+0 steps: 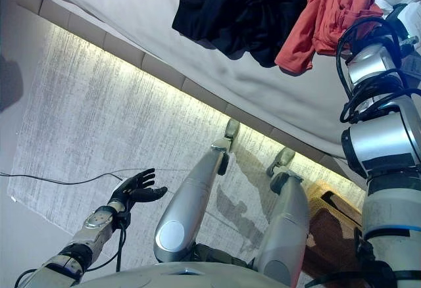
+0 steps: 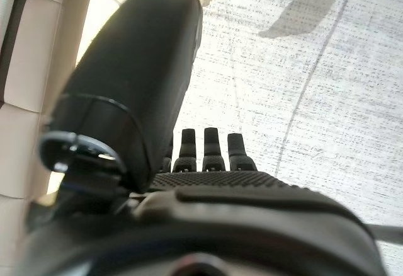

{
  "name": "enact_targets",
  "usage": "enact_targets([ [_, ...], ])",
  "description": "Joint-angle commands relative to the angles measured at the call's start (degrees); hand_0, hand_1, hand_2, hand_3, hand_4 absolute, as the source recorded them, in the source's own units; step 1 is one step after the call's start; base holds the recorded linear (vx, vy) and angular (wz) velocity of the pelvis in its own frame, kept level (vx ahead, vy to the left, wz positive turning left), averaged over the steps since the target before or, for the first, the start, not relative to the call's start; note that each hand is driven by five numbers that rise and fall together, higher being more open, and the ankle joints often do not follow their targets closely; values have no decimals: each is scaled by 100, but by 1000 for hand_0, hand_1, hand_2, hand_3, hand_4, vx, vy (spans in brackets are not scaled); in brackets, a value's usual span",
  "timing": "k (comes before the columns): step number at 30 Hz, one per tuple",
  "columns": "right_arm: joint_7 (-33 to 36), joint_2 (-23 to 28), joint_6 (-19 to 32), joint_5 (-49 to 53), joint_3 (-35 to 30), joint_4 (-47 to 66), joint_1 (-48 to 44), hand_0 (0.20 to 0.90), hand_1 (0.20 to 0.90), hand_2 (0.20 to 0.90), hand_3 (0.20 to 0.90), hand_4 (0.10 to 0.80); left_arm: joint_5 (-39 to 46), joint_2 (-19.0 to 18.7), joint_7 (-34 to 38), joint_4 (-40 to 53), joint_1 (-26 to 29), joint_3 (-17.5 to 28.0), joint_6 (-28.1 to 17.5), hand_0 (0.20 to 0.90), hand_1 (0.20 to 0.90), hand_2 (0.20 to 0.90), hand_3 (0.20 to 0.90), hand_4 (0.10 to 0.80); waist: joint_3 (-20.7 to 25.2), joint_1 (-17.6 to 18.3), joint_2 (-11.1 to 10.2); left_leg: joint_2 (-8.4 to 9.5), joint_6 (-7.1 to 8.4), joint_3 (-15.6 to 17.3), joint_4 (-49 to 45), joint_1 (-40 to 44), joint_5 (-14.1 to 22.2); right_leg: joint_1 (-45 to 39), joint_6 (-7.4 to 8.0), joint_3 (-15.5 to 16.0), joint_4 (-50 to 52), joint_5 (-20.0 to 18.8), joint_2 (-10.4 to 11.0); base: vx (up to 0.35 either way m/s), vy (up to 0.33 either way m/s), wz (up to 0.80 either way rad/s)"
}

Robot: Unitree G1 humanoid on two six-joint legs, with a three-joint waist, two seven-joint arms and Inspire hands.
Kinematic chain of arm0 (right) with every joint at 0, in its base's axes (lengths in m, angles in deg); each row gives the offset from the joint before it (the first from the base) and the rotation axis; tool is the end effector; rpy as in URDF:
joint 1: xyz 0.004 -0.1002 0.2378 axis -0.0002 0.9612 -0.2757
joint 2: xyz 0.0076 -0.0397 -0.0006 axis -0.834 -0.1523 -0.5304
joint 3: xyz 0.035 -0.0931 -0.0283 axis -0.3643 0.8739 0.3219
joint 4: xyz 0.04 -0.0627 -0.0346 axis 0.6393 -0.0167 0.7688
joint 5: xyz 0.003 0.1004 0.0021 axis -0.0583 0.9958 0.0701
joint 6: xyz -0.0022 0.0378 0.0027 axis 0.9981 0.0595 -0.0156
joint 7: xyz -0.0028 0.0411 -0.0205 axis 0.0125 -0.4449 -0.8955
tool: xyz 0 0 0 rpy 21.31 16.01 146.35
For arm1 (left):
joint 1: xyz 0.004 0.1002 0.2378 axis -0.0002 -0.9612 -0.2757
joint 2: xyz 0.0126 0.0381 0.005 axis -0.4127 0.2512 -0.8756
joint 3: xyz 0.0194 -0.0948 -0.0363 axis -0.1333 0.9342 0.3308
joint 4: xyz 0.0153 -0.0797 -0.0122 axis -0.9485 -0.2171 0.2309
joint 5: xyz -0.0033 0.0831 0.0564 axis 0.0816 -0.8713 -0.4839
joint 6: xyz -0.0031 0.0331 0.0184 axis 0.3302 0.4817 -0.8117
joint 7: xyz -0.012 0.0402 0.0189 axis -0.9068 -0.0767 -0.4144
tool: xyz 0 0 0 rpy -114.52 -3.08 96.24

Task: Pick up the clothes from the bed and place them into the basket

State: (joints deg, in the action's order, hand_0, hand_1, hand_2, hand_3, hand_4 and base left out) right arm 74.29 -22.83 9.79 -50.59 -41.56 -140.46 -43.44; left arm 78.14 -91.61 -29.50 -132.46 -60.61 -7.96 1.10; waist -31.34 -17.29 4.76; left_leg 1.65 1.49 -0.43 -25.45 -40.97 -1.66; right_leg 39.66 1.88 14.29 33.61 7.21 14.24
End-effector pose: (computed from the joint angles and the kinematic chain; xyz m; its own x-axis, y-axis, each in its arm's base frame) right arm 0.3500 -0.2926 0.2472 0.6510 -0.7369 0.1824 0.5942 0.3451 -0.7265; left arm 0.1558 0.2622 -0.0604 0.7803 0.0669 -0.6218 0.0075 0.9932 0.1163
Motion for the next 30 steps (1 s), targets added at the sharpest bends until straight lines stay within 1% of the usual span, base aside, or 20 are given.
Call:
enact_targets([
  [1, 281, 976, 460, -172, 321, -31, 176, 900, 900, 900, 900, 800, 181, -306, -74, -90, -553, 45, 10, 900, 900, 900, 900, 800, 315, 141, 401, -151, -178, 58, 144, -7, 16, -176, -196, 185, -119, 3, -383, 47, -14, -6],
  [2, 267, 1009, 647, -79, 304, 22, 185, 900, 900, 900, 900, 800, 149, -323, -100, -36, -563, 47, 40, 900, 900, 900, 900, 800, 325, 157, 398, -157, -158, 70, 159, 46, 21, -244, -198, 188, -190, -12, -414, 53, -21, -11],
  [5, 371, 1080, 957, 95, 259, 128, 207, 900, 900, 900, 900, 800, 174, -376, -67, 72, -607, 26, 62, 900, 900, 900, 900, 800, 347, 199, 386, -168, -125, 93, 229, 177, 28, -414, -210, 193, -389, -47, -484, 42, -20, -11],
  [6, 423, 1115, 1010, 80, 195, 211, 247, 900, 900, 900, 900, 800, 172, -396, 0, 88, -631, 25, 35, 900, 900, 900, 900, 800, 361, 238, 364, -175, -102, 105, 247, 244, 40, -496, -204, 184, -485, -70, -519, 59, -26, -8],
  [8, 309, 1136, 961, 172, 132, 245, 317, 900, 900, 900, 900, 800, 159, -423, 36, 96, -652, 35, -14, 900, 900, 900, 900, 800, 381, 267, 345, -183, -78, 127, 291, 324, 41, -582, -210, 170, -583, -88, -571, 49, -21, -6],
  [10, 77, 1142, 955, 297, 105, 205, 344, 900, 900, 900, 900, 800, 138, -440, 69, 99, -648, 46, -18, 900, 900, 900, 900, 800, 377, 276, 332, -189, -62, 139, 287, 363, 48, -642, -219, 170, -641, -105, -581, 34, -24, -8],
  [13, -726, 1155, 1146, 508, 121, 145, 382, 900, 900, 900, 900, 800, 75, -486, 58, 73, -636, 97, -62, 900, 900, 900, 900, 800, 372, 260, 315, -190, -46, 136, 255, 380, 66, -681, -247, 193, -688, -117, -584, 24, -40, -9],
  [15, -1048, 1134, 1141, 413, 175, 132, 397, 900, 900, 900, 900, 800, 13, -490, 22, 29, -627, 128, -92, 900, 900, 900, 900, 800, 375, 236, 291, -190, -41, 122, 260, 374, 63, -671, -256, 207, -704, -122, -582, 8, -50, 0],
  [18, -1369, 1090, 1395, 517, 261, 130, 488, 900, 900, 900, 900, 800, -67, -493, 19, 48, -635, 144, -118, 900, 900, 900, 900, 800, 362, 215, 278, -180, -47, 109, 307, 370, 47, -661, -283, 225, -731, -117, -615, -7, -28, 1],
  [21, -1675, 996, 1821, 574, 287, 212, 557, 900, 900, 900, 900, 800, -65, -509, 46, 81, -638, 155, -90, 900, 900, 900, 900, 800, 345, 192, 298, -165, -48, 87, 296, 349, 56, -643, -301, 251, -709, -89, -608, 0, 0, 0],
  [22, -1675, 996, 1822, 573, 287, 212, 557, 900, 900, 900, 900, 800, -65, -509, 46, 81, -639, 155, -90, 900, 900, 900, 900, 800, 345, 192, 297, -165, -48, 87, 295, 349, 56, -642, -301, 251, -708, -89, -608, 0, 0, 0],
  [23, -1841, 902, 2127, 496, 346, 335, 533, 900, 900, 900, 900, 800, -74, -531, 44, 81, -609, 151, -56, 900, 900, 900, 900, 800, 329, 173, 312, -150, -49, 69, 301, 334, 54, -627, -301, 274, -696, -75, -594, 0, 0, 0],
  [26, -1855, 845, 2374, 357, 451, 463, 498, 900, 900, 900, 900, 800, -55, -537, 10, 52, -614, 174, -82, 900, 900, 900, 900, 800, 304, 163, 346, -137, -43, 59, 324, 324, 26, -598, -298, 277, -660, -58, -586, 0, 0, 0],
  [28, -1827, 804, 2315, 289, 459, 506, 493, 900, 900, 900, 900, 800, -49, -527, 0, 13, -594, 174, -111, 900, 900, 900, 900, 800, 289, 163, 348, -143, -40, 59, 329, 319, 24, -584, -298, 275, -633, -39, -580, 0, 0, 0],
  [30, -1775, 742, 2099, 33, 481, 503, 493, 900, 900, 900, 900, 800, -53, -517, -36, -44, -580, 179, -177, 900, 900, 900, 900, 800, 284, 151, 338, -136, -38, 51, 358, 336, 16, -594, -298, 276, -631, -22, -591, -19, 1, 4],
])
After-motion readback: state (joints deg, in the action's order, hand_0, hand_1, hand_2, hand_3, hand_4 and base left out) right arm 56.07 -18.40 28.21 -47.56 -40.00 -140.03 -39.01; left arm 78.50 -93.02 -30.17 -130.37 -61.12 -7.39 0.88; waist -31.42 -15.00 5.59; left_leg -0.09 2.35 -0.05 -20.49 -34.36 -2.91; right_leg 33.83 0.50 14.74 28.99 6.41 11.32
